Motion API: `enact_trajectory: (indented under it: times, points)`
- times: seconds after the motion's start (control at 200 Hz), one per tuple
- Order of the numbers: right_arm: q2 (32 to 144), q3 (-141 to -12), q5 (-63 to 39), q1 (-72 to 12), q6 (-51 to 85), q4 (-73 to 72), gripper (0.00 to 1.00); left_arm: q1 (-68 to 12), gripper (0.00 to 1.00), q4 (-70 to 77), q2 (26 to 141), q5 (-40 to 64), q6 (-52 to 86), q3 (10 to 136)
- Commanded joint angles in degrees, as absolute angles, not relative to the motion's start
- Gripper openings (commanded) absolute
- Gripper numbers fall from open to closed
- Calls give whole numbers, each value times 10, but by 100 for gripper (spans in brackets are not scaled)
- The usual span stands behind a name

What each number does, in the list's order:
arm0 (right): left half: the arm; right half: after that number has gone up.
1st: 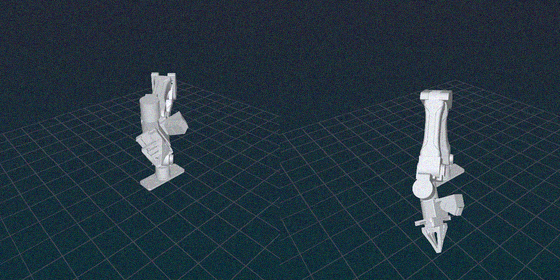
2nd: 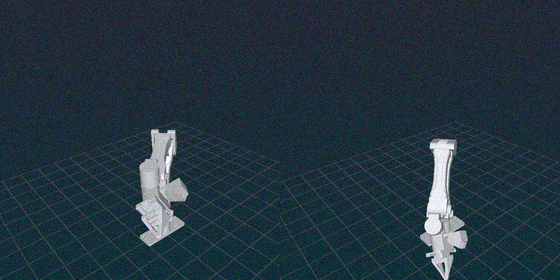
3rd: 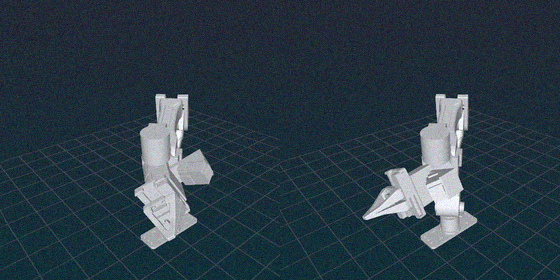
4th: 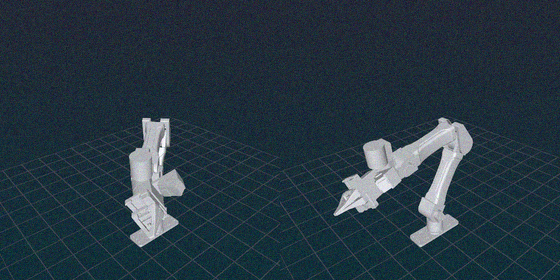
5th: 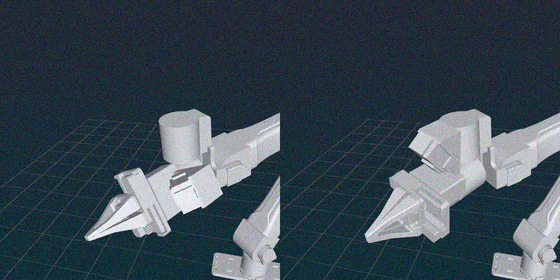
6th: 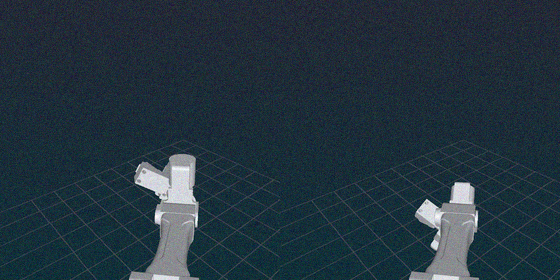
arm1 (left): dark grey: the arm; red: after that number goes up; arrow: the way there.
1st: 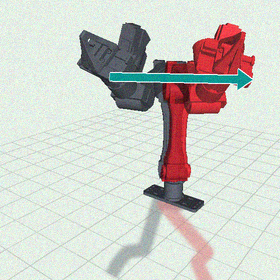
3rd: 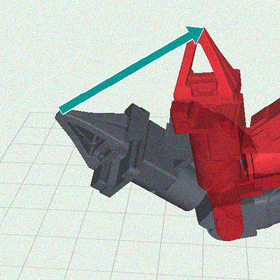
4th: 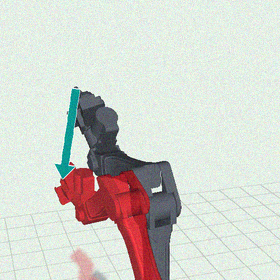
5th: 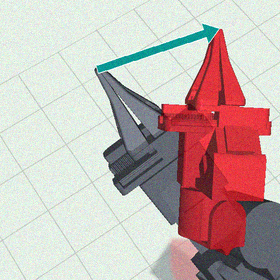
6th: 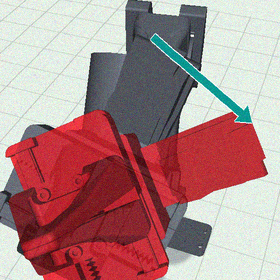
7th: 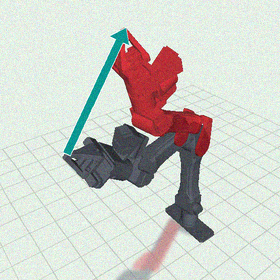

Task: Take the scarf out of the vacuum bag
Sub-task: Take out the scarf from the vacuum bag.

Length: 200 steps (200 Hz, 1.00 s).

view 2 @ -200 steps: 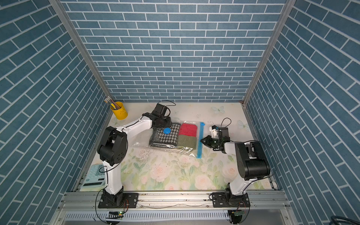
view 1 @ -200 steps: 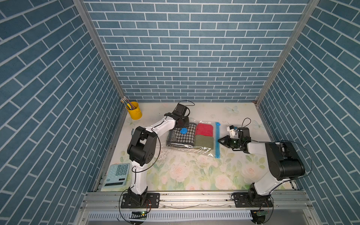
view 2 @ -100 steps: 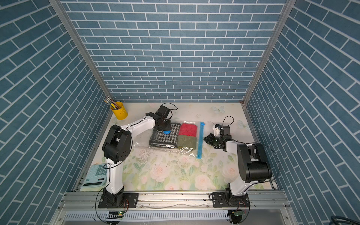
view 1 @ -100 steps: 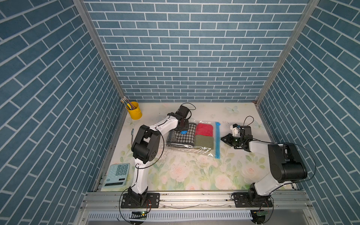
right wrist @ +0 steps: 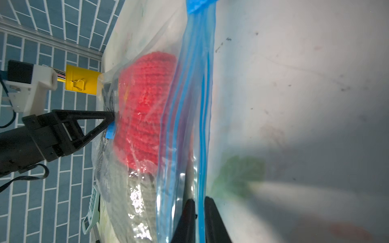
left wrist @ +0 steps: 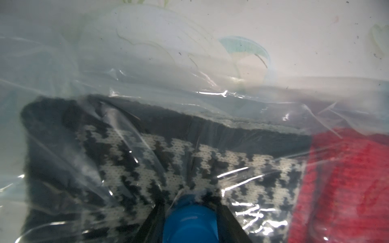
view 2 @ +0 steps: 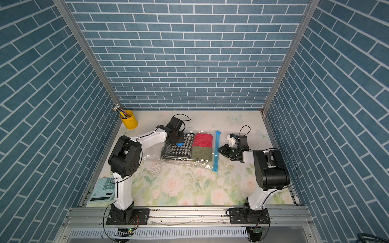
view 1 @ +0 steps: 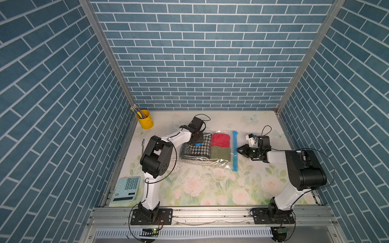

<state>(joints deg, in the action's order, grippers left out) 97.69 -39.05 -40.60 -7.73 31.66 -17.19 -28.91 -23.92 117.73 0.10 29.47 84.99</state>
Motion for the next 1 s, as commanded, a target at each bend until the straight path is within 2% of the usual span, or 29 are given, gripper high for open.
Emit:
enact_trajectory:
  times: [0.0, 0.26, 0.765, 0.895, 0.995]
  points:
    - [948, -397, -436, -79, 317, -192, 18, -290, 46, -279, 1179, 14, 301, 823]
    - [941, -401, -439, -84, 319, -184, 30, -290, 46, -256, 1183, 46, 308, 812]
    - [1037, -423, -484, -89, 402, -304, 32, -289, 46, -231, 1186, 84, 318, 788]
    - [1054, -426, -515, -89, 431, -353, 37, -290, 46, -228, 1185, 87, 318, 786]
    - [1068, -424, -533, -88, 463, -399, 49, -290, 46, -228, 1186, 86, 318, 785]
